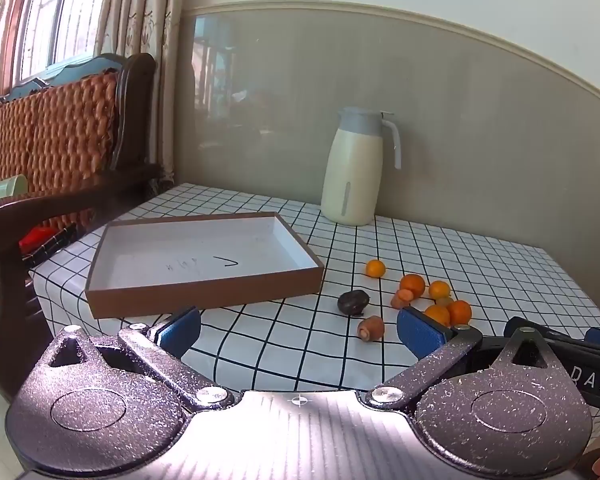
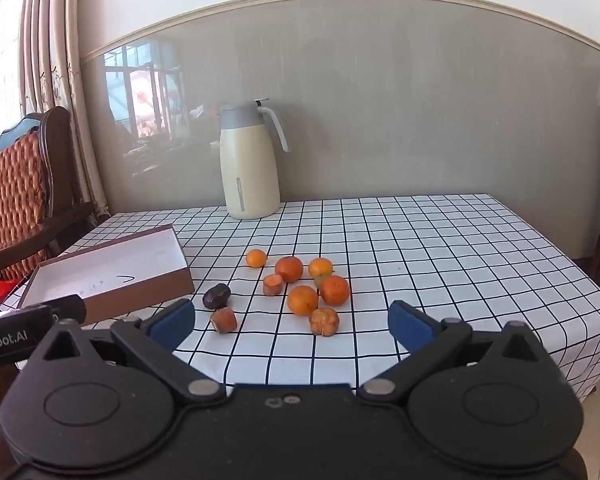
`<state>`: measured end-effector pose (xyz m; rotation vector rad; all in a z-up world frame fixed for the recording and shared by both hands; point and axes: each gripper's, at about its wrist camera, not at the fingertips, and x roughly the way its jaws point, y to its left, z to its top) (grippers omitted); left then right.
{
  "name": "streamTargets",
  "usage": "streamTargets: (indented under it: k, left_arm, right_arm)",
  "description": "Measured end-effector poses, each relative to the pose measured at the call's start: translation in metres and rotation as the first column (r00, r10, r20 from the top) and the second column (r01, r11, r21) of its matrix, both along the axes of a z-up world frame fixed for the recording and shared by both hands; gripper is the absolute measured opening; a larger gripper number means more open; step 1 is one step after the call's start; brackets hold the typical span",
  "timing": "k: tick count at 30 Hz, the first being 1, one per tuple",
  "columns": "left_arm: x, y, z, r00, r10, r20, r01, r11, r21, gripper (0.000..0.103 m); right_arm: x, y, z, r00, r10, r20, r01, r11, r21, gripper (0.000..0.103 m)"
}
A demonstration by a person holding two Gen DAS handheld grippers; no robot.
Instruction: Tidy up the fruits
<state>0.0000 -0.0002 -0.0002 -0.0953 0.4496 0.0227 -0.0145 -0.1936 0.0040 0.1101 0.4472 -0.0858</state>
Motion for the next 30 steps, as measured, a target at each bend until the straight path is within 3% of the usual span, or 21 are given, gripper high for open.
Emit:
streamTargets:
  k: [30]
  left_arm:
    - [0.0029, -0.0038, -0.0013, 1.0, -0.016, 0.011, 0.016, 1.0, 0.011, 0.103]
  right_arm:
    - [0.001, 0.0006, -0.0018, 1.0, 0.005, 0.0, -0.005, 1.0, -0.001, 0.097]
